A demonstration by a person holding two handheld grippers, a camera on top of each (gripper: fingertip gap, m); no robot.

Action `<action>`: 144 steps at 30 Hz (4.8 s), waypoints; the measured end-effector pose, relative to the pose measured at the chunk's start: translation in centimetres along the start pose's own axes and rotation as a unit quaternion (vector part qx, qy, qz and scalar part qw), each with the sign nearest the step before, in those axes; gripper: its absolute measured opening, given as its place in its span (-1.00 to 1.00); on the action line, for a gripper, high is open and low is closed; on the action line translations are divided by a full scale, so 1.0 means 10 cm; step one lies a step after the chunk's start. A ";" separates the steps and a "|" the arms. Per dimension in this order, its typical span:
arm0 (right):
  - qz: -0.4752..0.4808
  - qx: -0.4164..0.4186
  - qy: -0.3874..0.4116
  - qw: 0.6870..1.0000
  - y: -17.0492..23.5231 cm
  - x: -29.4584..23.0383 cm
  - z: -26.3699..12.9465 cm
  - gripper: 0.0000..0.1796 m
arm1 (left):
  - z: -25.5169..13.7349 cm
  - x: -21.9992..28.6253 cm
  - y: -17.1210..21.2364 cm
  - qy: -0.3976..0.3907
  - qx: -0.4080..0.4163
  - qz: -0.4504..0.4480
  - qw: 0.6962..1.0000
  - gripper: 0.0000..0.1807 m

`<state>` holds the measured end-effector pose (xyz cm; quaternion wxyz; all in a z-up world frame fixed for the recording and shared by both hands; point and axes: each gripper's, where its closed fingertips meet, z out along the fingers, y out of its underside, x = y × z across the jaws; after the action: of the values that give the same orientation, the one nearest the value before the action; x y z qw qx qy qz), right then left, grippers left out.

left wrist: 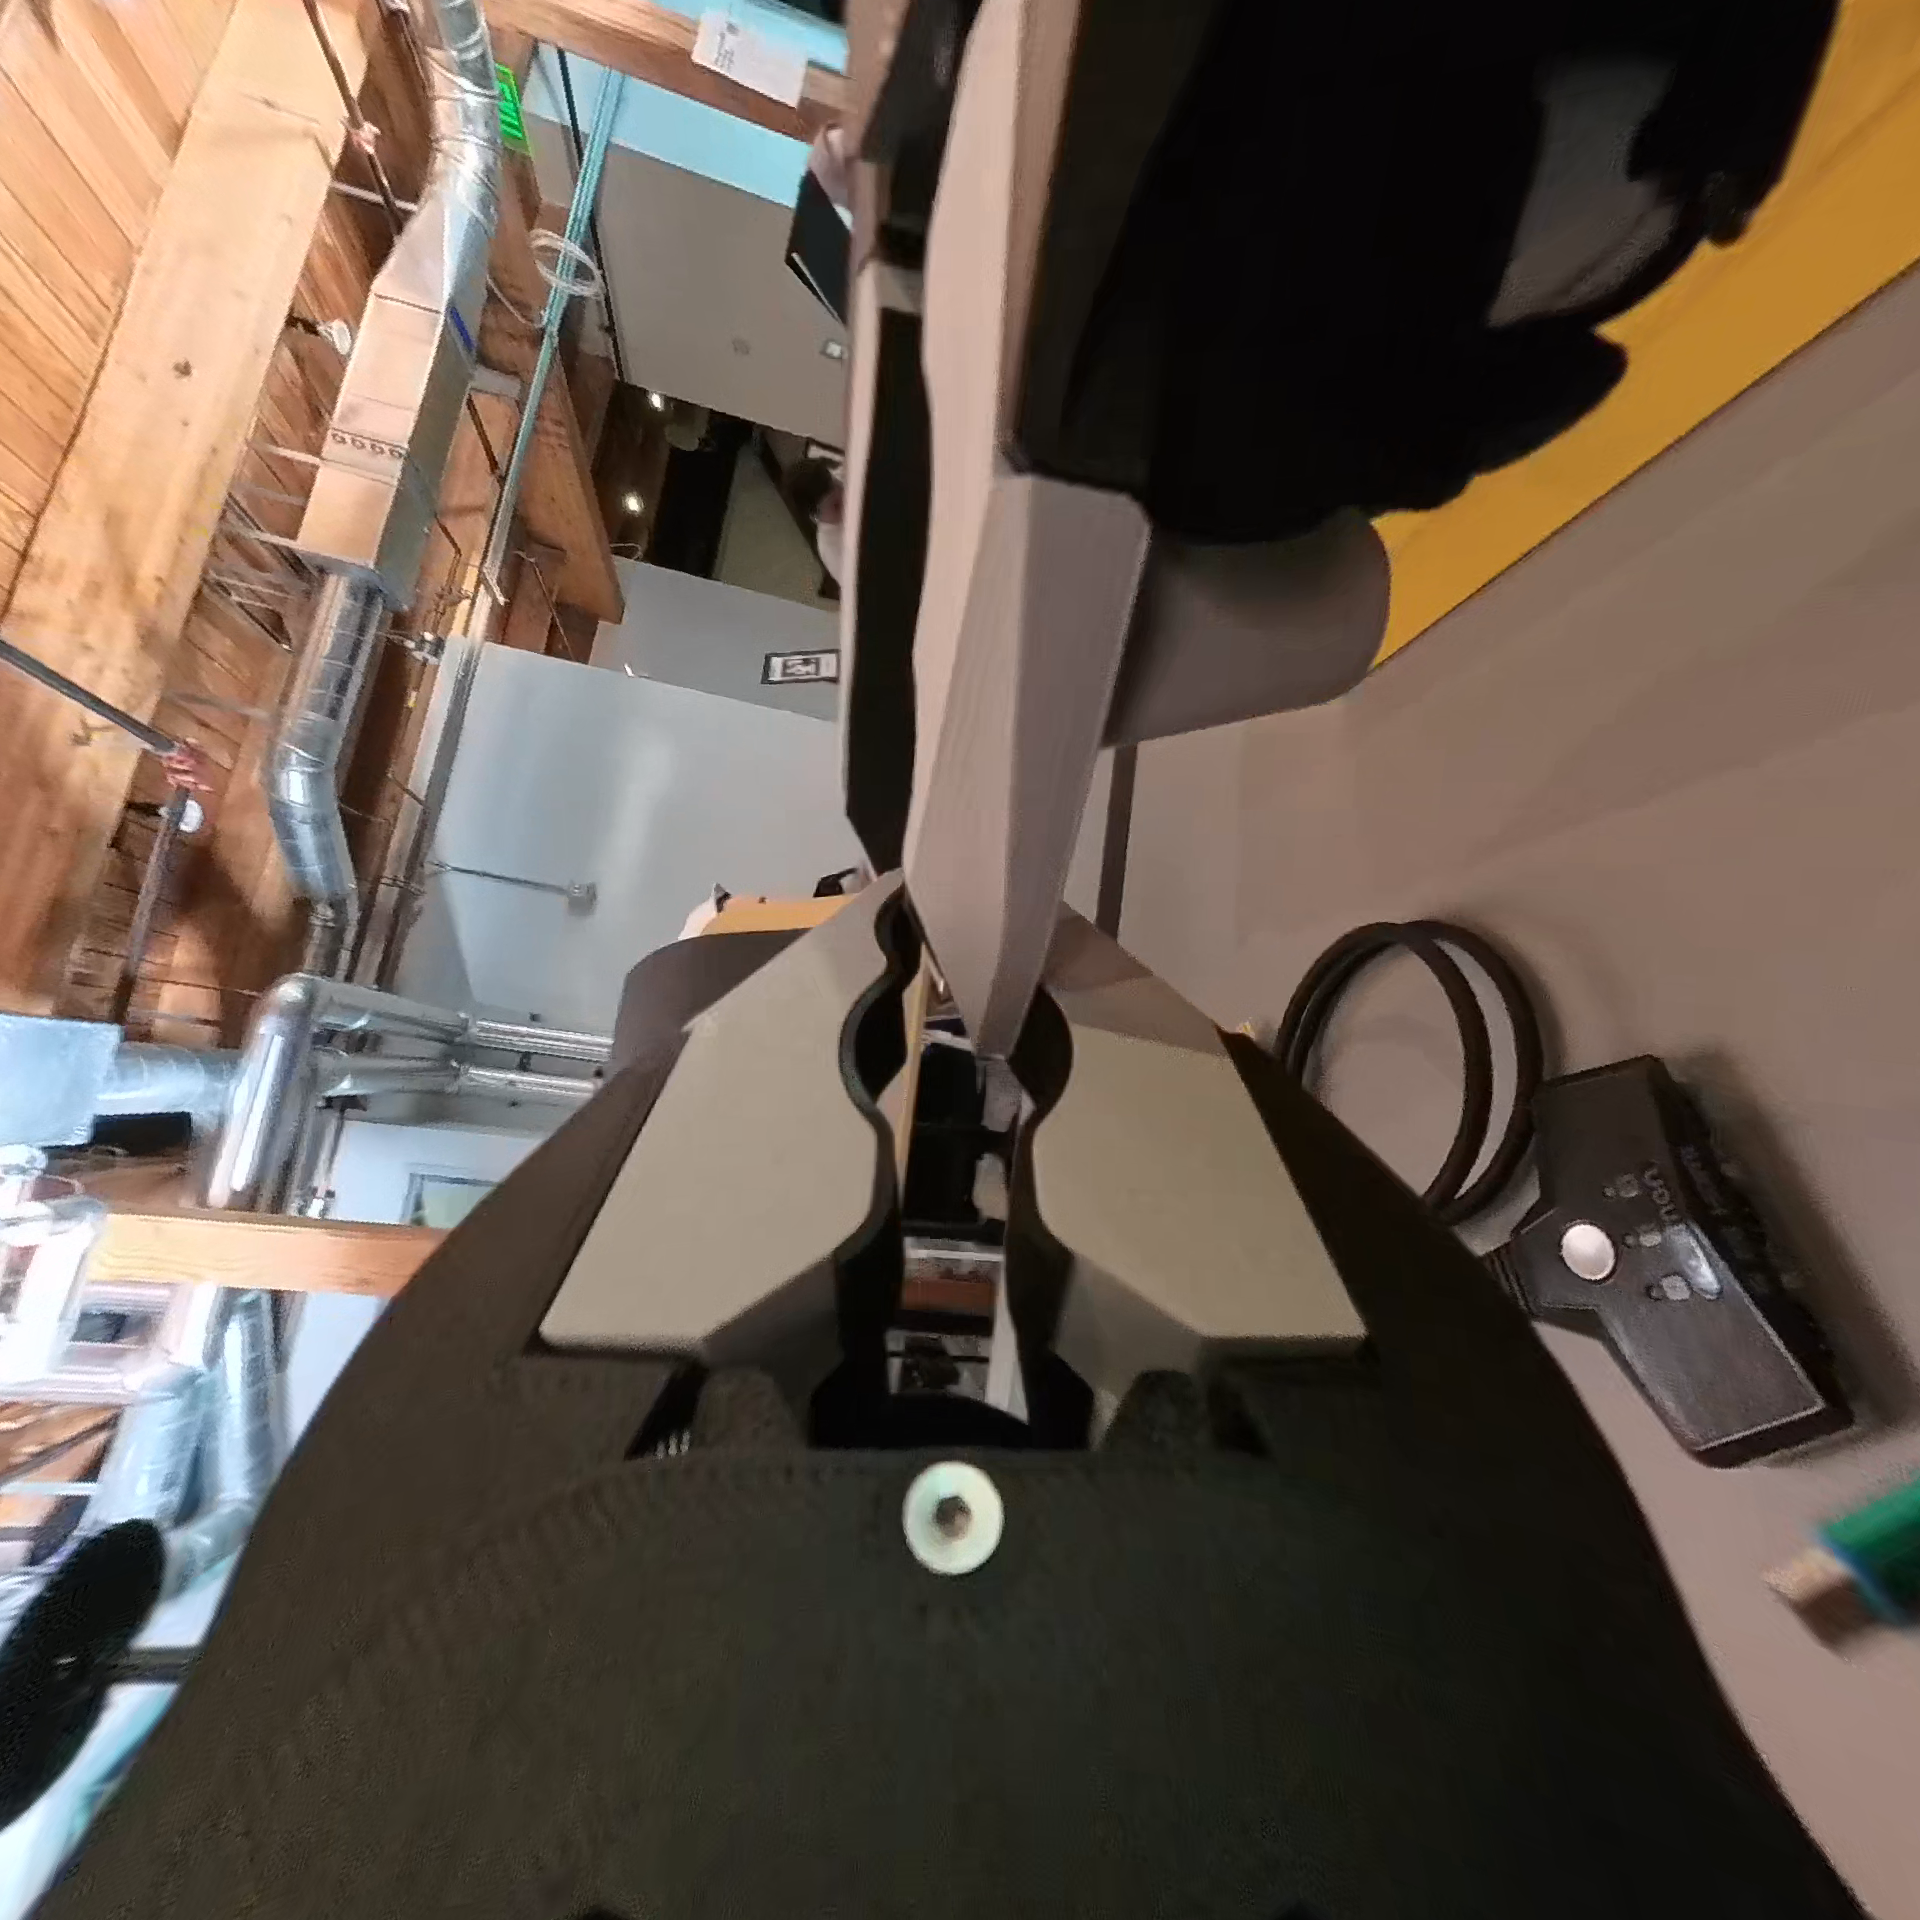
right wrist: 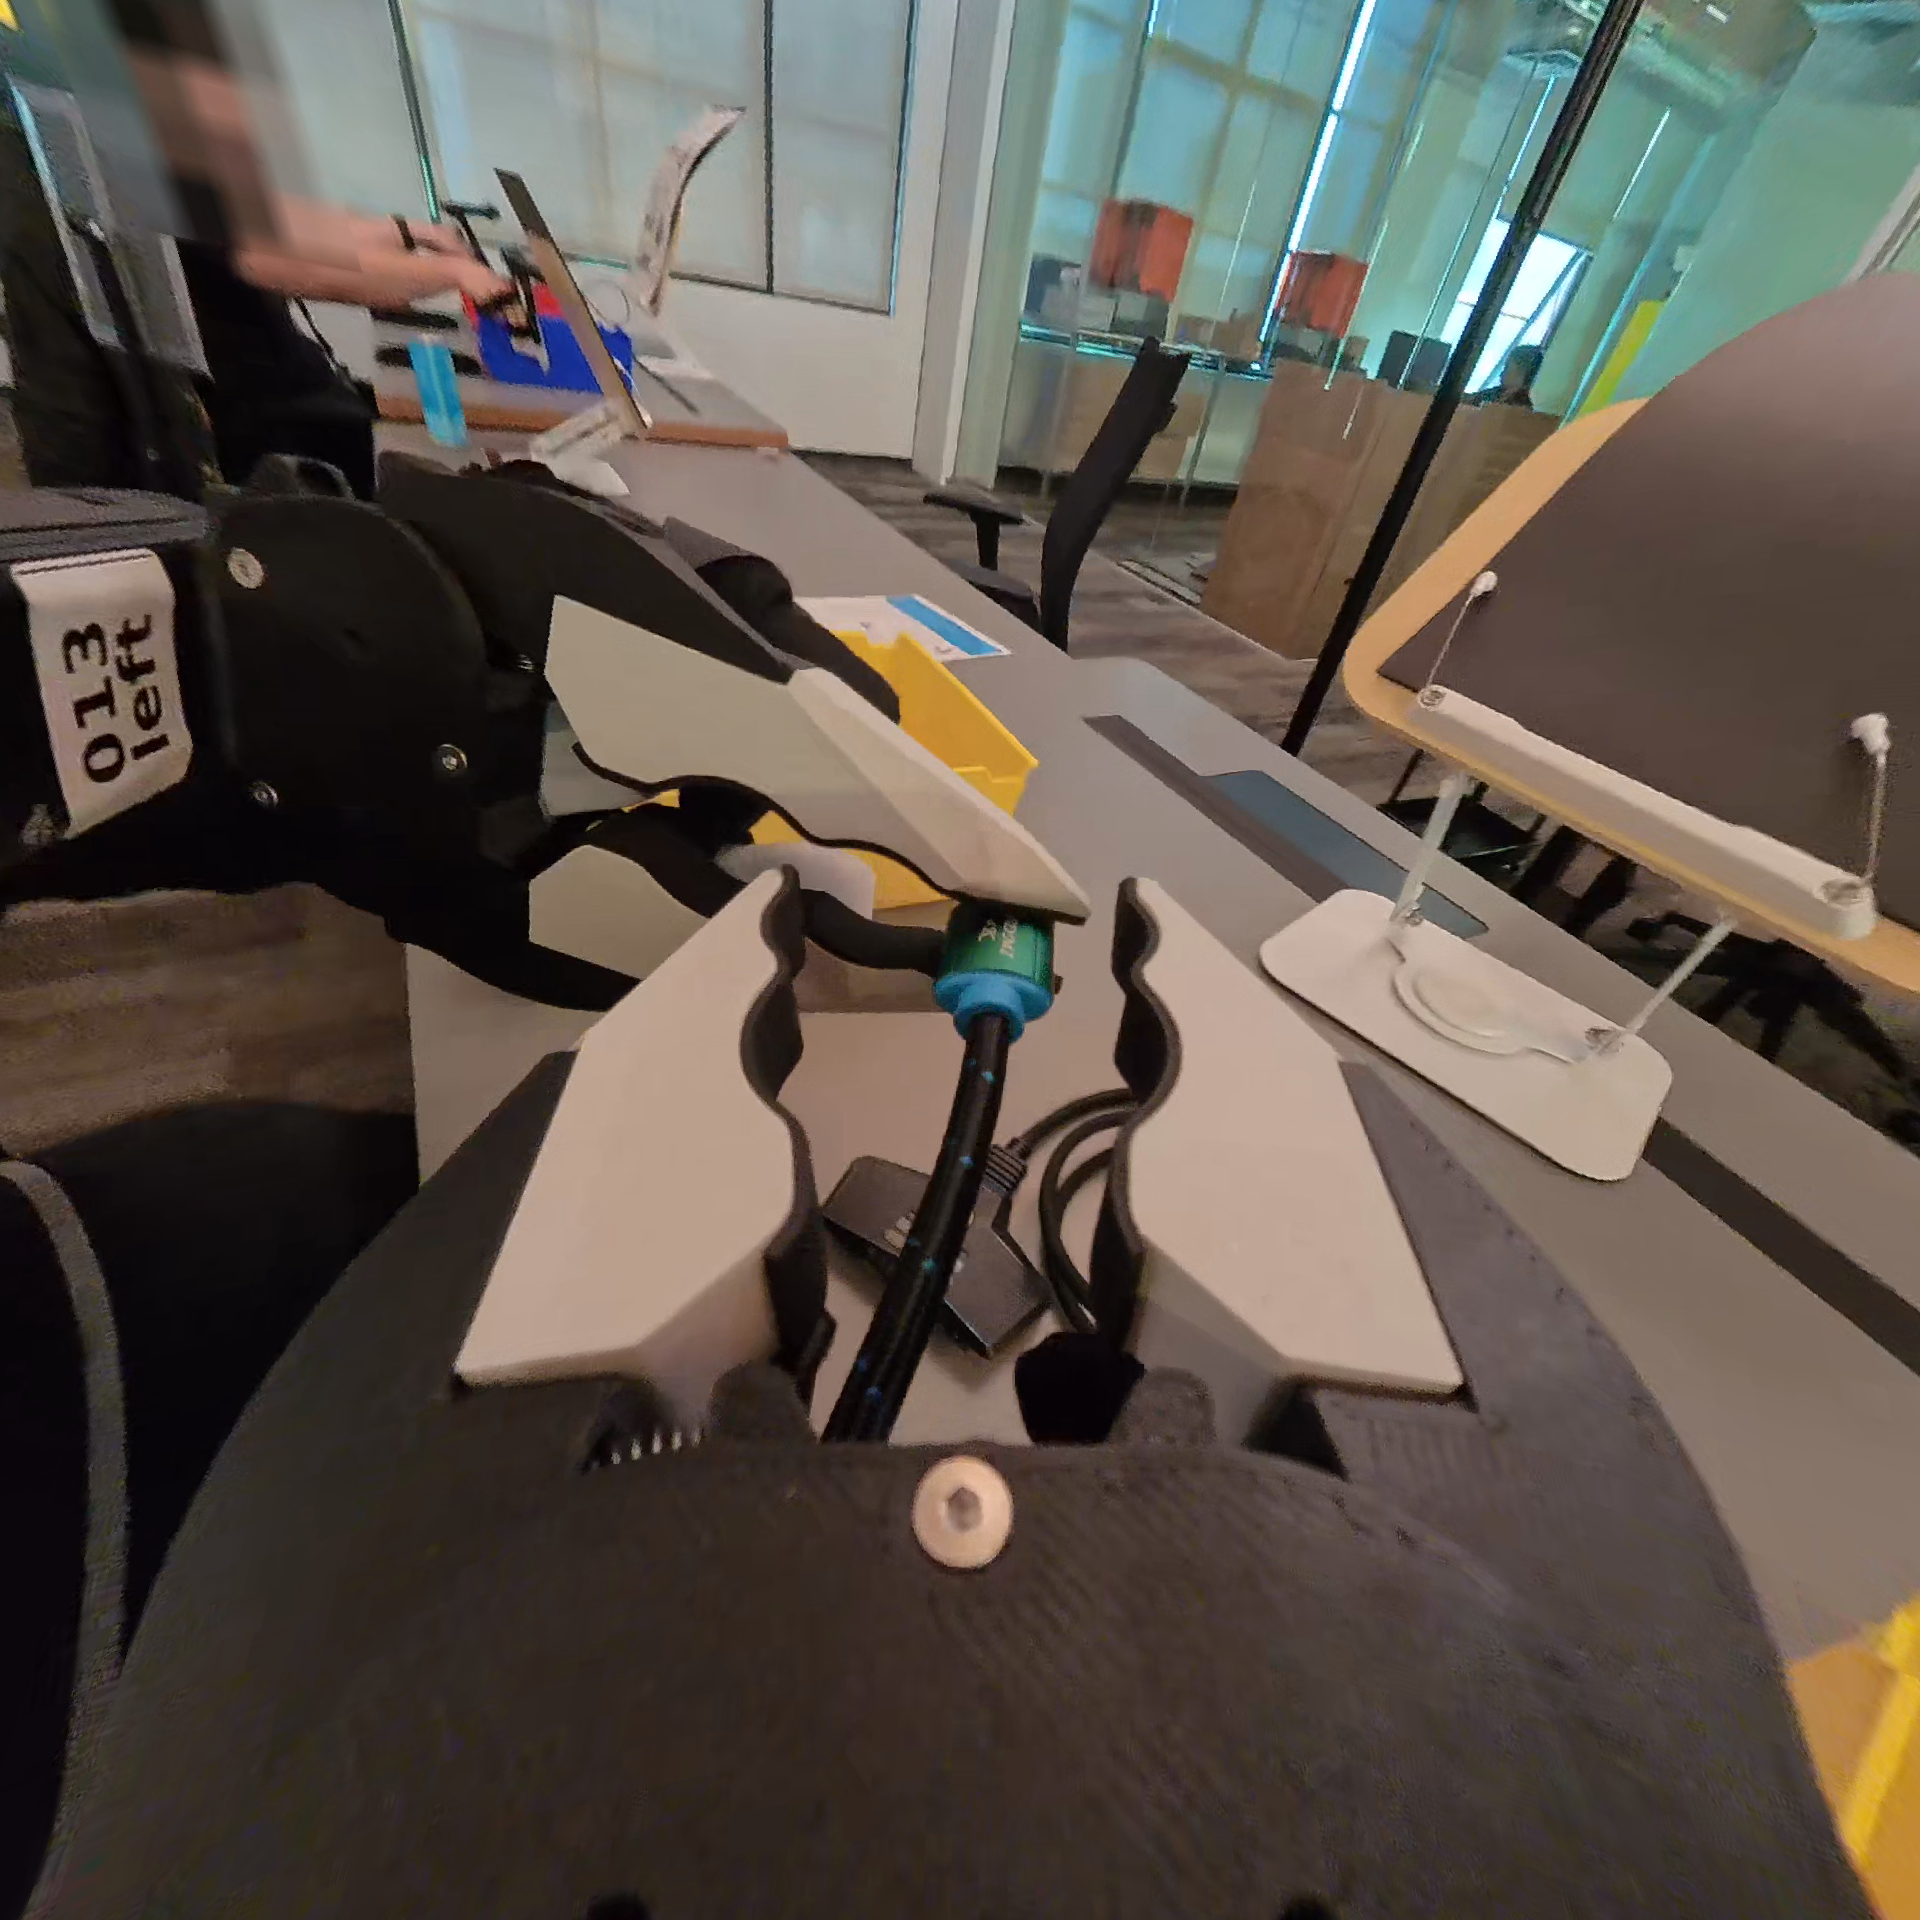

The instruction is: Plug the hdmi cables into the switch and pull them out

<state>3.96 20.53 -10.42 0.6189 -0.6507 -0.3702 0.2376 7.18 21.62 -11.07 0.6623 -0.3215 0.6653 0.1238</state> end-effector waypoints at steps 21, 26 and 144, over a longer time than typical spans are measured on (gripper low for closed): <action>0.031 0.020 0.009 0.999 0.04 0.11 -0.03 -0.65 | 0.02 -0.02 0.04 0.019 0.000 -0.091 0.996 -0.88; 0.065 0.016 -0.001 0.998 0.06 0.11 -0.04 -0.71 | 0.05 -0.03 0.03 0.017 -0.001 -0.088 0.996 -0.88; 0.045 -0.009 -0.016 0.999 0.09 0.45 -0.73 -0.81 | -0.14 2.03 1.31 0.650 -0.153 -0.023 0.744 -0.01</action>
<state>12.45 19.47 -9.74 0.5960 -0.6683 -0.3524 0.2721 0.03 25.43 -33.87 0.0134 -0.4366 0.8990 -0.0302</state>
